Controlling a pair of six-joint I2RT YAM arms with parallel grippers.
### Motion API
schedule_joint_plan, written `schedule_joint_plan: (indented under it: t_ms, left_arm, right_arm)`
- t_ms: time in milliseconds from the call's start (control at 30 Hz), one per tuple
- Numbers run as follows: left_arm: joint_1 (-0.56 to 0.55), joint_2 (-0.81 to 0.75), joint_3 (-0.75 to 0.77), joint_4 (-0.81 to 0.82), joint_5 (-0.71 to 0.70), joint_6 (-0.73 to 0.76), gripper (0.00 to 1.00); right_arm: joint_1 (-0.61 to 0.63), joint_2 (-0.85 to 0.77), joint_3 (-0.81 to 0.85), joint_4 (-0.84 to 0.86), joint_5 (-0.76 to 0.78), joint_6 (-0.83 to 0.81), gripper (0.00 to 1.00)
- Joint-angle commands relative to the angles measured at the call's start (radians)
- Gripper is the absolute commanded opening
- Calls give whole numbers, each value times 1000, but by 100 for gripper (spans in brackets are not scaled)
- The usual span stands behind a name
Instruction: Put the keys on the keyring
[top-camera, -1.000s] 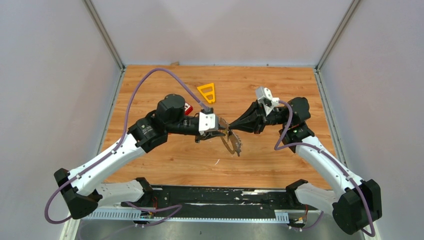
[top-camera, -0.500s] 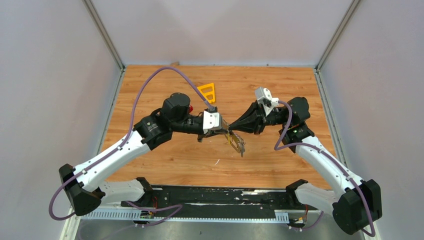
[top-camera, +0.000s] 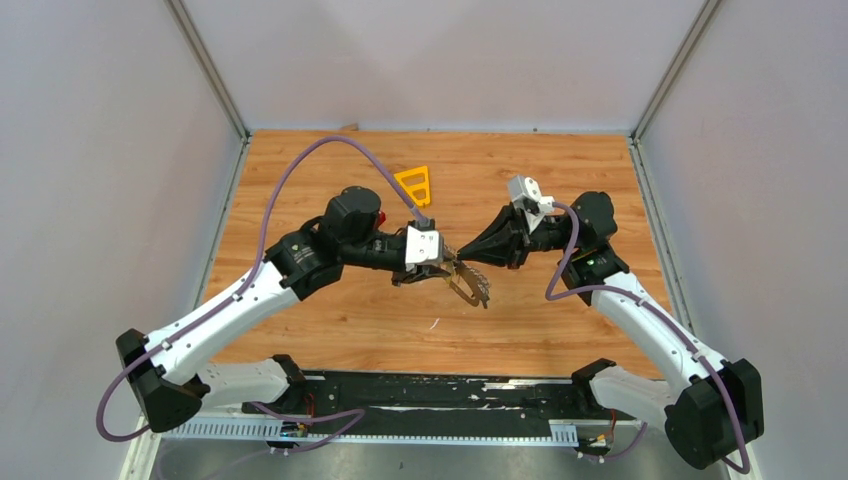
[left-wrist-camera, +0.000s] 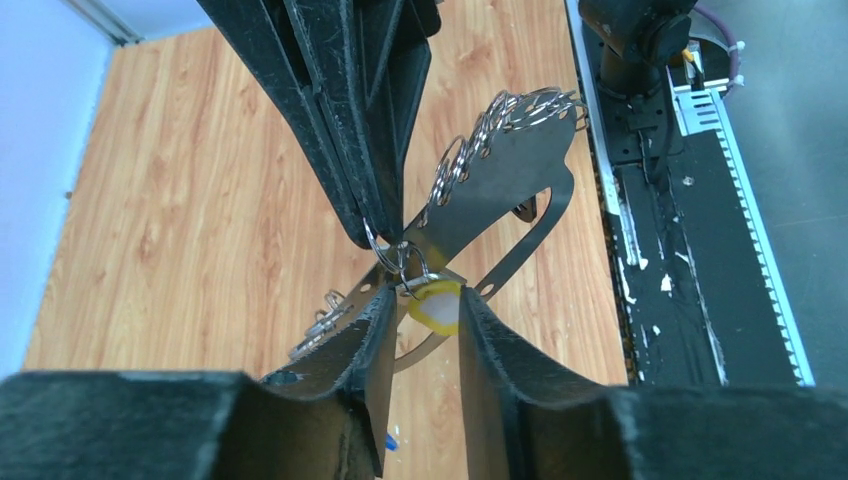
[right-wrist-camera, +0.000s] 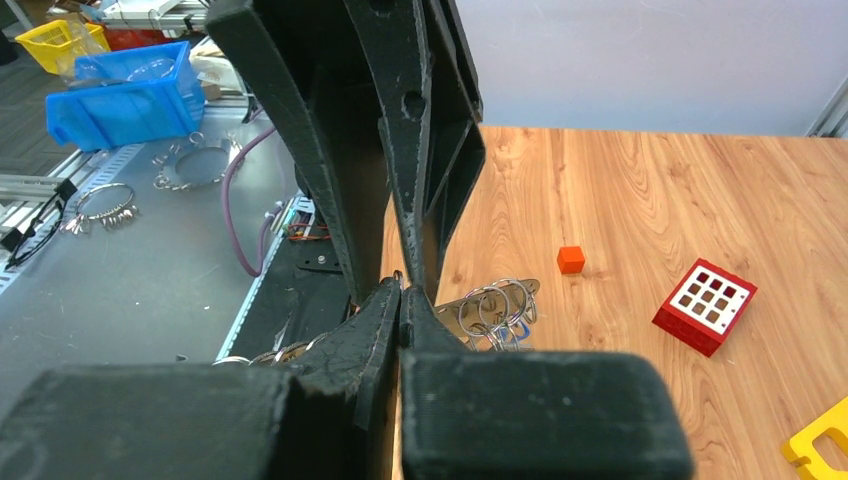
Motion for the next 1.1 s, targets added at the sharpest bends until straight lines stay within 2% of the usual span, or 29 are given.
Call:
schedule_joint_plan:
  t_ms: [0,100,200,467,667,767,933,1067]
  left_arm:
    - [0,-45,58,-54,-15,74,42]
    - [0,-54,68,-69,-24,87,50]
    - [0,-49,76,-45,-25,63,52]
    - [-1,11,83,19,12,-8,44]
    - [-1,31,80,39,2,-25,43]
    - [-1,37,79,50,14,-42,38]
    - [-1,43,77,59,42,-63,22]
    - [-1,41,69,60,48,-69,17]
  right_arm:
    - [-7,-23,19,-23,18,-54,0]
    - [-8,-25,22,-43,23,-71,0]
    - [-8,-23,23,-45,25,-73,0]
    - [-9,-23,23,-44,25,-70,0]
    - [-8,-25,20,-45,23,-71,0]
    - [-8,-26,18,-45,22,-72,0]
    - [-9,-26,18,-51,29,-79,0]
    - [-9,-26,20,-56,31,-83,0]
